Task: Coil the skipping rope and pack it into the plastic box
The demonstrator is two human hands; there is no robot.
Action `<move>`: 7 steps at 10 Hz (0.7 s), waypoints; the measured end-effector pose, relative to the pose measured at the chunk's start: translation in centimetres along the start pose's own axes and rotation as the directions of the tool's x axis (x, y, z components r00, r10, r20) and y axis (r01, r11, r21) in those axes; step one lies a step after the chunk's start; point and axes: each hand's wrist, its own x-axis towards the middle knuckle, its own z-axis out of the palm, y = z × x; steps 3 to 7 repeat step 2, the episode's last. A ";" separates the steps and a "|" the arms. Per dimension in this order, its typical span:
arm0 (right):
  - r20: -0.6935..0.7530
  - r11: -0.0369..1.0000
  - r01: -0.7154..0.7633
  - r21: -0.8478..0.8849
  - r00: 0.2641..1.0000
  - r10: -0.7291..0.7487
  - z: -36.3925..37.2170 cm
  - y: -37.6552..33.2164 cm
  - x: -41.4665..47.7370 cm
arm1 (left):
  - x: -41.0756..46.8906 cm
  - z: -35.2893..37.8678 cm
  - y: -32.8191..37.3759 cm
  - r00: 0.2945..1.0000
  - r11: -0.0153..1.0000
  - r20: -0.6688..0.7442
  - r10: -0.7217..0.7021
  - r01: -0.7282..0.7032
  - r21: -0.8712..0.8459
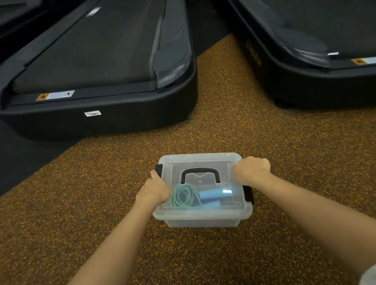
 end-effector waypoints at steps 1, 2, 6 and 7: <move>0.046 1.000 0.015 0.021 0.999 -0.016 -1.7 0.8 -0.2 | -0.1 -1.9 1.3 1.000 0.997 0.013 0.020 -0.021 0.075; 0.068 0.997 0.008 0.078 0.998 -0.013 -3.7 1.1 -0.1 | -0.3 -3.8 3.1 0.996 0.989 -0.029 0.079 -0.074 0.131; 0.068 0.997 0.008 0.078 0.998 -0.013 -3.7 1.1 -0.1 | -0.3 -3.8 3.1 0.996 0.989 -0.029 0.079 -0.074 0.131; 0.068 0.997 0.008 0.078 0.998 -0.013 -3.7 1.1 -0.1 | -0.3 -3.8 3.1 0.996 0.989 -0.029 0.079 -0.074 0.131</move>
